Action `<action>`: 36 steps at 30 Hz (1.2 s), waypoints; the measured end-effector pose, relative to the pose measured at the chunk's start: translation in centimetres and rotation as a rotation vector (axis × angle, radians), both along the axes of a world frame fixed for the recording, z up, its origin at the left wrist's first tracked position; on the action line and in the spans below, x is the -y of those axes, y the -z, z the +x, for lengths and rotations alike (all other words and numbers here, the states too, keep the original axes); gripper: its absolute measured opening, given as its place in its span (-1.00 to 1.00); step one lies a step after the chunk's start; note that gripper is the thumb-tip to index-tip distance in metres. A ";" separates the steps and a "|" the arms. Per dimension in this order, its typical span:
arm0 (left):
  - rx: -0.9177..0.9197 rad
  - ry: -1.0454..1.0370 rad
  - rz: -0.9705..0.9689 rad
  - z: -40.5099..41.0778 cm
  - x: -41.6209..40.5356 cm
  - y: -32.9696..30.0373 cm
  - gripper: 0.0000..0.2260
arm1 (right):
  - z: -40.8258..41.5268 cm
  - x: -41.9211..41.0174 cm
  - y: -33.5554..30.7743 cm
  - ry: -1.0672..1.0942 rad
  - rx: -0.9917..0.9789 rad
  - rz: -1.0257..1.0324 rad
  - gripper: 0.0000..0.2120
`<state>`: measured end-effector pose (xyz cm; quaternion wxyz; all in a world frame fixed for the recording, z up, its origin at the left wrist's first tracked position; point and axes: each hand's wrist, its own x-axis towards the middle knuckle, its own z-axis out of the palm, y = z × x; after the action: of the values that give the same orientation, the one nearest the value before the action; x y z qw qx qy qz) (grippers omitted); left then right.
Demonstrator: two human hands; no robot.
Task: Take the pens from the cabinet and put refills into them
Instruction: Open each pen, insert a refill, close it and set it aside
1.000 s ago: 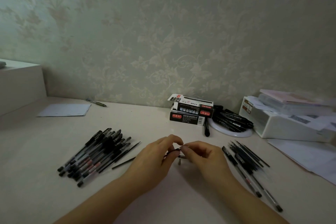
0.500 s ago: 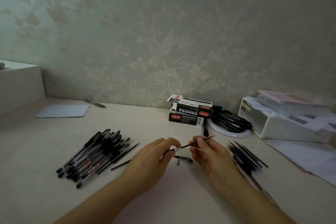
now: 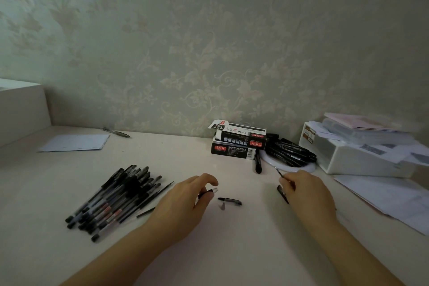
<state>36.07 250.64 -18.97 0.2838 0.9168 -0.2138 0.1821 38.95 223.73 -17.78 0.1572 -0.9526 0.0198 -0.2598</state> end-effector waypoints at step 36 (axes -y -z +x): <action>-0.040 -0.478 0.090 0.6 -6.1 -4.1 -0.86 | -1.3 -4.4 0.9 -0.530 0.183 0.019 -0.90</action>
<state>36.65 256.76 -14.86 0.1958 0.9565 0.0070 0.2160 37.68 228.08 -18.71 0.2299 -0.8955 -0.2420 -0.2943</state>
